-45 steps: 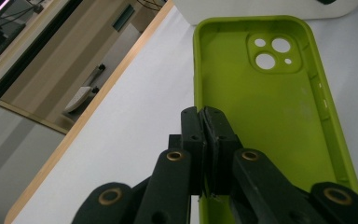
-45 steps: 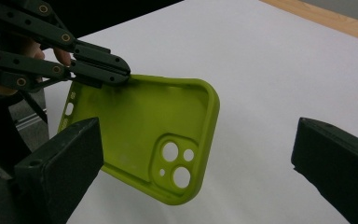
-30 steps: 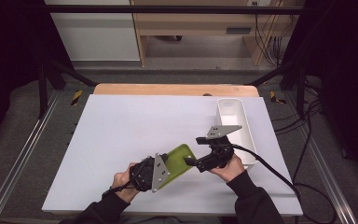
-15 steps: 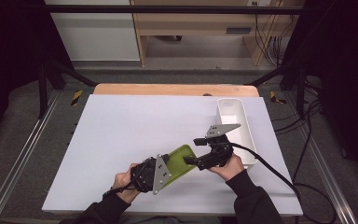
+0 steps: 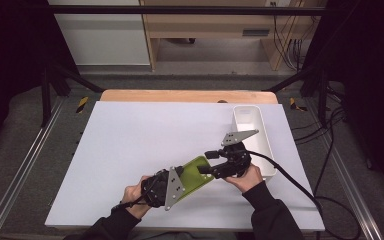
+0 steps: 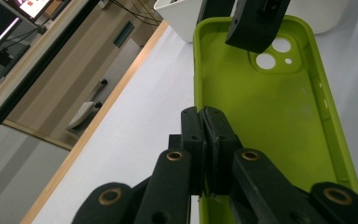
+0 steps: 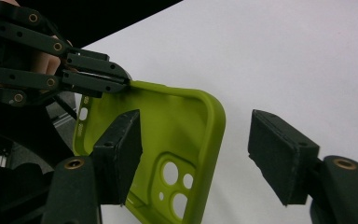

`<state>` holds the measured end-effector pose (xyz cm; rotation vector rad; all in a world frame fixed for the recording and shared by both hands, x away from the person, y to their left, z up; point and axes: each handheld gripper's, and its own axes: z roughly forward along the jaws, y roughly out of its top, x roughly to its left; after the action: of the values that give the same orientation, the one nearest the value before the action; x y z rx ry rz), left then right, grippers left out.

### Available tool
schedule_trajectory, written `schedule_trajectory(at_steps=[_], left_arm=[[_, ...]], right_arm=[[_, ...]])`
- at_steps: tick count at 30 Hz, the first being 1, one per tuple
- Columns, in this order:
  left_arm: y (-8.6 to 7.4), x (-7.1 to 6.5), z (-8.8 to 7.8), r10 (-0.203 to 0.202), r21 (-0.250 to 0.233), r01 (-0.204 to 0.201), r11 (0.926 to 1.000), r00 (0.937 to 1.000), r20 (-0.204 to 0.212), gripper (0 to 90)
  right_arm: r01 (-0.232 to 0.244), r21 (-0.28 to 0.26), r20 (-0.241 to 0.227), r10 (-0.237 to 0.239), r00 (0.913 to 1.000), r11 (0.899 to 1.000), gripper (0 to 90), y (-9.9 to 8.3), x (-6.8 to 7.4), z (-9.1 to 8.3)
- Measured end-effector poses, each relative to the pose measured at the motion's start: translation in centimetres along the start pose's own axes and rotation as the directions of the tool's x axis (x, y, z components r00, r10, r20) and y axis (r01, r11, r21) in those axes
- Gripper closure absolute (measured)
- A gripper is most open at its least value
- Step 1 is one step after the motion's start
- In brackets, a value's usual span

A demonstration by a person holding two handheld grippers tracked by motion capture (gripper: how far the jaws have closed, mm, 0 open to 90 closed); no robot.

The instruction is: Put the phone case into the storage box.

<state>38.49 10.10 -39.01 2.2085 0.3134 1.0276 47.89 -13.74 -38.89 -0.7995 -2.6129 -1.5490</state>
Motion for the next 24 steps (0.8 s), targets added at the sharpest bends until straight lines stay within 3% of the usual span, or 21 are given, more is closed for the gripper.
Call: schedule_trajectory(at_steps=[13, 24], left_arm=[[0.13, -0.17, -0.13, 0.003, -0.014, -0.003, 0.9999, 1.0000, 0.001, 87.2], [0.08, -0.12, -0.12, 0.011, -0.012, -0.011, 0.9999, 0.9999, 0.001, 87.2]], right_arm=[[-0.032, 0.032, -0.047, 0.033, 0.9983, 0.999, 49.0, 0.09, -0.34, 0.00], [-0.047, 0.061, -0.057, 0.050, 0.9971, 0.997, 62.7, 0.07, -0.49, 0.05]])
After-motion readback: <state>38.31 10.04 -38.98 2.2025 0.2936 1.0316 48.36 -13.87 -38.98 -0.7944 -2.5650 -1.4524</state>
